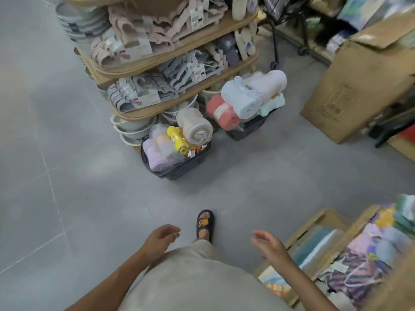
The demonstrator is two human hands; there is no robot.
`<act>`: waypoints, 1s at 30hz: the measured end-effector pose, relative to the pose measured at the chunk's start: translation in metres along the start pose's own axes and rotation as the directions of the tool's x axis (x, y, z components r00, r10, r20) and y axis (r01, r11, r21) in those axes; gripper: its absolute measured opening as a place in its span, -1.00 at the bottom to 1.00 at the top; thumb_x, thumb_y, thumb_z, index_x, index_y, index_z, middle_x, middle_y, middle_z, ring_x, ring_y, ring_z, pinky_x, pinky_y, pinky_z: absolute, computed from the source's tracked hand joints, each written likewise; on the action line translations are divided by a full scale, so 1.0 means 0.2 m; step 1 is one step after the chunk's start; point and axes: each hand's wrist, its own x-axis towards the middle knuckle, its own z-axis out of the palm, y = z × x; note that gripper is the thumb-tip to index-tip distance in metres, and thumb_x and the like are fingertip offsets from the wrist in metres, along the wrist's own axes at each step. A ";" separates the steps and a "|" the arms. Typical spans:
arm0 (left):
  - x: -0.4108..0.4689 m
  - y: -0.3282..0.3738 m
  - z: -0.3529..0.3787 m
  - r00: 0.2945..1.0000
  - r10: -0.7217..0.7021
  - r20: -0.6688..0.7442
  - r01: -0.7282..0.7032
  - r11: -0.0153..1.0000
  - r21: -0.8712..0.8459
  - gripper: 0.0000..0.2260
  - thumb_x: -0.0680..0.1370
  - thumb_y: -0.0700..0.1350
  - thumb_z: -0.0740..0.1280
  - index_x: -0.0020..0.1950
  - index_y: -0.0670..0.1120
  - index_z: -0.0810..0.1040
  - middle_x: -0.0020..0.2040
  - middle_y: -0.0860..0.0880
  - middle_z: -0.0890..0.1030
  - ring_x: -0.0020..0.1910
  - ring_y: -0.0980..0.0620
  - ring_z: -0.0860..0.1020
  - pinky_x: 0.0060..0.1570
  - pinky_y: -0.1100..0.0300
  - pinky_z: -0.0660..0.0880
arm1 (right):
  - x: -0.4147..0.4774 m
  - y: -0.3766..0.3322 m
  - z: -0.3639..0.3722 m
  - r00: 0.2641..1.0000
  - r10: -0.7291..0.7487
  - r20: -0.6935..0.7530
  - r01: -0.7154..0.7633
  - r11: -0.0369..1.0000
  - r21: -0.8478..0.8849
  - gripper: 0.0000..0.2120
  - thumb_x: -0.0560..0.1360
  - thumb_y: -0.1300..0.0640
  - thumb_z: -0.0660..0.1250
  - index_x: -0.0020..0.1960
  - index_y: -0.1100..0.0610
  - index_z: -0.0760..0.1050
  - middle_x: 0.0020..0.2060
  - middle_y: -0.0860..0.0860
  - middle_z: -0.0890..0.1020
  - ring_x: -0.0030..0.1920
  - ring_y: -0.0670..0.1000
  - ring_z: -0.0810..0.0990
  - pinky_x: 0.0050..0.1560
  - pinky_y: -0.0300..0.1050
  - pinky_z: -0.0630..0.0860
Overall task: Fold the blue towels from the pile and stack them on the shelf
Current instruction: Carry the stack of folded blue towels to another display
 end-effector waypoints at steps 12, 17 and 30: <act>1.25 1.56 0.51 0.801 0.145 0.580 -0.433 0.810 0.396 -0.88 0.62 -0.26 0.36 0.04 -0.06 0.63 0.04 -0.10 0.67 0.09 -0.08 0.63 0.20 0.08 0.50 | 0.38 -0.09 -0.70 0.829 0.393 -0.398 -0.201 0.873 0.444 -0.91 0.58 0.19 0.44 0.07 0.12 0.68 -0.04 0.06 0.71 -0.01 0.06 0.63 -0.14 -0.22 0.48; 1.53 2.15 0.92 0.676 0.144 0.722 -0.553 0.746 0.370 -0.85 0.62 -0.30 0.34 0.04 -0.07 0.61 0.04 -0.09 0.64 0.07 -0.10 0.61 0.16 0.11 0.52 | 0.52 -0.25 -0.96 0.727 0.510 -0.460 -0.139 0.765 0.629 -0.86 0.56 0.13 0.46 0.11 0.09 0.67 -0.01 0.02 0.70 -0.06 0.03 0.58 -0.13 -0.11 0.47; 2.07 2.98 1.62 0.834 0.085 0.545 -0.372 0.817 0.440 -0.84 0.60 -0.28 0.38 0.01 -0.02 0.63 -0.01 -0.02 0.67 -0.02 0.00 0.58 0.02 0.25 0.49 | 1.38 -0.57 -2.33 0.803 0.358 -0.477 -0.056 0.841 0.538 -0.90 0.57 0.23 0.43 0.03 0.06 0.64 -0.06 0.00 0.67 -0.13 -0.08 0.57 -0.21 -0.19 0.47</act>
